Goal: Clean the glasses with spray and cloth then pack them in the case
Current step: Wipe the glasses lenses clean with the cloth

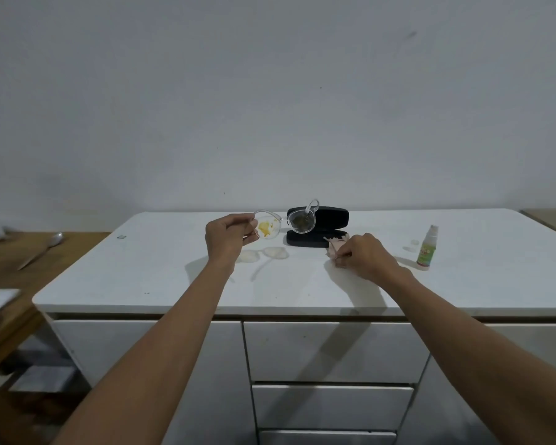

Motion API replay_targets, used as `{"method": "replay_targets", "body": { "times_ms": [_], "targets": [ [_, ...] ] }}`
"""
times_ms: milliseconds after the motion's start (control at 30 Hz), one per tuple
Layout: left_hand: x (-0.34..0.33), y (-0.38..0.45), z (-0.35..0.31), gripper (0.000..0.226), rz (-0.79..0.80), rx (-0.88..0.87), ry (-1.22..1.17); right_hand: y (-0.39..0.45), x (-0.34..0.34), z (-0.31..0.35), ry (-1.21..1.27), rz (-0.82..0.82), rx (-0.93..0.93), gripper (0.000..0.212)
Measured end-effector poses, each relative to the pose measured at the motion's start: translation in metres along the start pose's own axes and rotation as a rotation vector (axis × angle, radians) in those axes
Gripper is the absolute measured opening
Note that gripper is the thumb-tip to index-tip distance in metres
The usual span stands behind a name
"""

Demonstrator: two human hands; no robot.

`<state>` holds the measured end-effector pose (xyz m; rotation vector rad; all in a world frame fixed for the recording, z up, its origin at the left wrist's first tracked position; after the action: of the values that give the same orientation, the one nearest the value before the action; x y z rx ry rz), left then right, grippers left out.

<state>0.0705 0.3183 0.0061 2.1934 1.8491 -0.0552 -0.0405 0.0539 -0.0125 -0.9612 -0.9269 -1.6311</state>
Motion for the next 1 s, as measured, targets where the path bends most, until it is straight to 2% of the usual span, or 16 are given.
{"method": "replay_targets", "body": {
  "times_ms": [133,233,333,467,600,700,800,833,933,1000],
  "targets": [
    [0.001,-0.001,-0.005,0.012,0.004,-0.007,-0.006,0.006,0.007,0.001,0.554,-0.101,-0.152,0.024],
    [0.003,0.001,-0.01,0.011,-0.007,-0.012,-0.012,0.01,0.01,0.007,0.978,-0.11,-0.14,0.033],
    [0.007,0.002,-0.013,0.012,-0.025,-0.018,-0.015,0.013,0.013,0.019,1.203,-0.042,-0.075,0.028],
    [0.008,0.003,-0.016,0.016,-0.059,-0.016,0.0,0.013,0.009,0.039,1.499,-0.113,-0.158,0.017],
    [0.003,-0.001,-0.021,0.018,-0.058,-0.033,0.019,0.009,0.004,0.072,1.497,-0.18,-0.106,0.021],
    [0.001,-0.005,-0.027,0.016,-0.045,-0.056,0.034,0.011,0.001,0.091,1.545,-0.303,-0.116,0.009],
    [0.003,-0.008,-0.033,0.014,-0.04,-0.079,0.05,0.017,-0.004,0.105,1.478,-0.379,-0.119,0.009],
    [0.005,-0.009,-0.035,0.014,-0.045,-0.081,0.051,0.019,-0.004,0.11,1.435,-0.395,-0.128,0.01],
    [0.015,-0.011,-0.04,0.013,-0.064,-0.082,0.046,0.023,-0.004,0.121,1.387,-0.392,-0.173,0.033],
    [0.023,-0.012,-0.044,0.013,-0.07,-0.081,0.038,0.024,-0.004,0.126,1.357,-0.41,-0.149,0.036]
  ]
}}
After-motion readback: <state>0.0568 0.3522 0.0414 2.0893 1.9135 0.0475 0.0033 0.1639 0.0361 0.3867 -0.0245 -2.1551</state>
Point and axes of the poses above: each hand's wrist, its own y-axis towards the middle knuckle, its own x-axis out of the back of the hand, z = x × y, the point moved 2 cm from there along y, towards the middle knuckle, and after that the axes turned 4 degrees about z, right-handed, at the moved point
